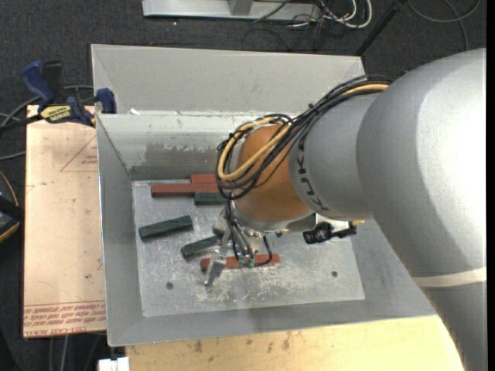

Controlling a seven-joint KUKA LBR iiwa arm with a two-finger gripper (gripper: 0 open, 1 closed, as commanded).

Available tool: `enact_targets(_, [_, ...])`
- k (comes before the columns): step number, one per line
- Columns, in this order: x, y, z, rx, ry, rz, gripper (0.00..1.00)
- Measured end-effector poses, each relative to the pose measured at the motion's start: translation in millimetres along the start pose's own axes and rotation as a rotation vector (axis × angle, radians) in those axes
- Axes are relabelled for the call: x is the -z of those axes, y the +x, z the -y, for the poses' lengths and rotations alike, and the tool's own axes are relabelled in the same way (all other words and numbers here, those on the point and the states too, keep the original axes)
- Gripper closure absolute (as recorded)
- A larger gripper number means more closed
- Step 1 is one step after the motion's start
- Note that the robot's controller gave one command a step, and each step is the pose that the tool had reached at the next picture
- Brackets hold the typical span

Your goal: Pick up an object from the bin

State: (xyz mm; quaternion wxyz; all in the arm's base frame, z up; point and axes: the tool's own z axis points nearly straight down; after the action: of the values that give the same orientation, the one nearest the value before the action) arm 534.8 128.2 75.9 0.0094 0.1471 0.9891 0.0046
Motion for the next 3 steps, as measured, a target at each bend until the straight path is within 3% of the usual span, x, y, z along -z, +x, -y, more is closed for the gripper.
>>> enact_targets(1, [4.1,-10.9,-2.4,0.166,0.001,-0.003,1.0])
enact_targets(3, [7.3,-9.8,-1.6,0.165,0.004,-0.009,1.0])
